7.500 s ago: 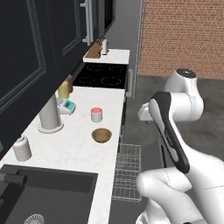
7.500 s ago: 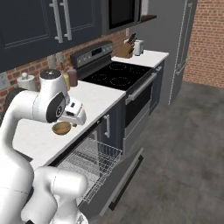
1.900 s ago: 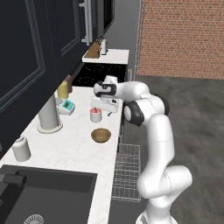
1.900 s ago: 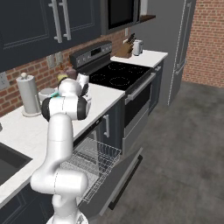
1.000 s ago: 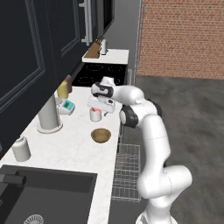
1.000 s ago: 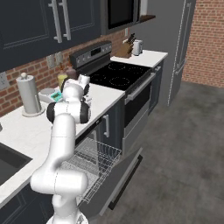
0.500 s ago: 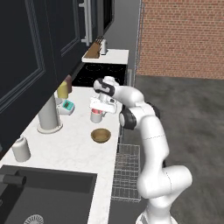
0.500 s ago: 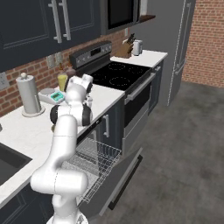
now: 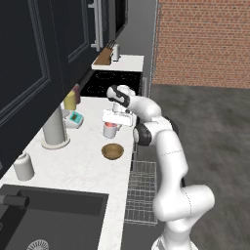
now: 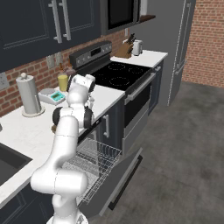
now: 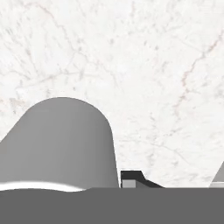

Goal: Pick up the cup and bowl from the counter, place them in the dishwasher, and close the dishwasher door.

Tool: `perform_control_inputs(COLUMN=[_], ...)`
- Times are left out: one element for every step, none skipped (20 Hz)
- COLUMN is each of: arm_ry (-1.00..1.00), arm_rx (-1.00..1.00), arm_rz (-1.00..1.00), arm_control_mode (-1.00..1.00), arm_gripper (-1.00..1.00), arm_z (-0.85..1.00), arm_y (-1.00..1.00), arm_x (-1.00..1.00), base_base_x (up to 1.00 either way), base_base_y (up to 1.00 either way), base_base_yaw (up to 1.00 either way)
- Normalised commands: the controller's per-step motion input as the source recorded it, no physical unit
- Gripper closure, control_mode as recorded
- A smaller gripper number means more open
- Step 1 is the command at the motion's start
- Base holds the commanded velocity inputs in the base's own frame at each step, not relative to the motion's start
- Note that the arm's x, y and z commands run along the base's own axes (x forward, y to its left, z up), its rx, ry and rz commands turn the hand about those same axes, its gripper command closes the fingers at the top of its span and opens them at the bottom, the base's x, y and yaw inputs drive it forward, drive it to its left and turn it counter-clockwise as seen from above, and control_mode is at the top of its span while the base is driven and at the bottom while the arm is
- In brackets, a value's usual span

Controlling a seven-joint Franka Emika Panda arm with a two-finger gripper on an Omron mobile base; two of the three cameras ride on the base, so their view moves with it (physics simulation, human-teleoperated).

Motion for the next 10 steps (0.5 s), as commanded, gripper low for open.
perform_control_inputs(arm_ry=[0.0, 0.0, 0.0, -0.01, -0.05, -0.03, -0.07, -0.09, -0.12, -0.14], arm_rx=[0.0, 0.0, 0.0, 0.0, 0.0, 0.0, 0.0, 0.0, 0.0, 0.0], arm_rz=[-0.11, -0.12, -0.14, -0.14, -0.14, -0.14, -0.14, -0.15, -0.14, -0.14], arm_control_mode=[-1.0, -1.0, -1.0, -1.0, -1.0, -1.0, -1.0, -1.0, -1.0, -1.0], arm_gripper=[1.0, 1.0, 1.0, 1.0, 1.0, 1.0, 1.0, 1.0, 1.0, 1.0], arm_z=[-0.51, -0.31, -0.12, 0.0, 0.0, 0.0, 0.06, 0.0, 0.0, 0.0], arm_y=[-0.84, -0.94, -0.91, -0.97, -0.95, -0.93, -0.97, -0.96, -1.0, -1.0], arm_x=[-1.0, -1.0, -1.0, -1.0, -1.0, -1.0, -1.0, -1.0, -1.0, -1.0], base_base_x=[0.0, 0.0, 0.0, 0.0, 0.0, 0.0, 0.0, 0.0, 0.0, 0.0], base_base_y=[0.0, 0.0, 0.0, 0.0, 0.0, 0.0, 0.0, 0.0, 0.0, 0.0], base_base_yaw=[0.0, 0.0, 0.0, 0.0, 0.0, 0.0, 0.0, 0.0, 0.0, 0.0])
